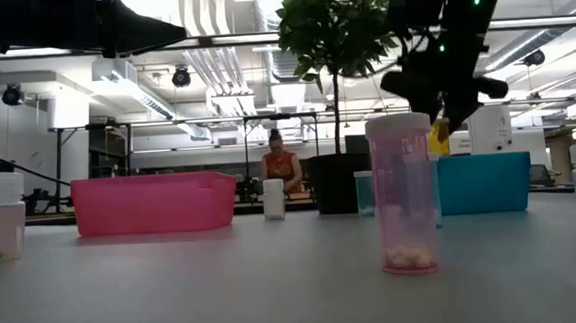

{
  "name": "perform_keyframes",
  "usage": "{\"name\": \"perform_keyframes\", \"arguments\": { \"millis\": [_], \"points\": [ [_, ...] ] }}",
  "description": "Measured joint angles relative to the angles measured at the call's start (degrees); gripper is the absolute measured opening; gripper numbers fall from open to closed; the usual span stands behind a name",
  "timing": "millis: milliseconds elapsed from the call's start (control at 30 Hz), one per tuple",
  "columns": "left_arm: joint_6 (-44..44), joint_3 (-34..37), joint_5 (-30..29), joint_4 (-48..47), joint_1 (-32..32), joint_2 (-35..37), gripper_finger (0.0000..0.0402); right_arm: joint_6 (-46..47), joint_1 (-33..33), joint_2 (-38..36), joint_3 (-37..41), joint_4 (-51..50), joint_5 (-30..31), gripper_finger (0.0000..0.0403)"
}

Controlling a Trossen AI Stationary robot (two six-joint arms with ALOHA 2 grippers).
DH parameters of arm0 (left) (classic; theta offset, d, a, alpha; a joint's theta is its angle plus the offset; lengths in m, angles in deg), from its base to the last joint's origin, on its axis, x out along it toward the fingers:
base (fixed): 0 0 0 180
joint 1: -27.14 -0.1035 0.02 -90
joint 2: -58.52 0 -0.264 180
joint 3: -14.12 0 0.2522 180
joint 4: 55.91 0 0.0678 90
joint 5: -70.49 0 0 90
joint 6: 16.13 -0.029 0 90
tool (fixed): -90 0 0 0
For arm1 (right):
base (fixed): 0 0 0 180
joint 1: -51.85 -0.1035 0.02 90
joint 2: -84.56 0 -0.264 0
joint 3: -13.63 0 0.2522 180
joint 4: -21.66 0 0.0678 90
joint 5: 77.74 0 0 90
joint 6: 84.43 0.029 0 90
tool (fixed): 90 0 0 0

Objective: Pick and place medicine bottles into bin by pill shape (circle, oval)
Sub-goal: Put the large orange pill bottle into the blue bin

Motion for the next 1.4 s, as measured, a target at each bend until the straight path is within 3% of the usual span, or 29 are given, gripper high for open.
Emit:
{"name": "perform_keyframes", "arguments": {
  "millis": [233,600,867,1400],
  "points": [
    [-0.01,0.0,0.0,0.0,0.01,0.0,0.0171,-3.34,4.36,0.37,5.17,9.72,-1.91,0.0198],
    [-1.01,0.0,-0.02,0.02,0.0,0.0,0.0171,-4.05,4.98,4.0,7.65,15.3,-3.37,0.0198],
    [-1.02,0.0,-0.02,0.0,0.01,0.0,0.0171,-4.3,4.98,8.55,7.38,15.67,-3.25,0.0199],
    [-1.03,0.0,-0.02,0.0,0.01,0.0,0.0171,-3.64,5.13,8.27,7.43,16.39,-3.32,0.0199]
  ]
}}
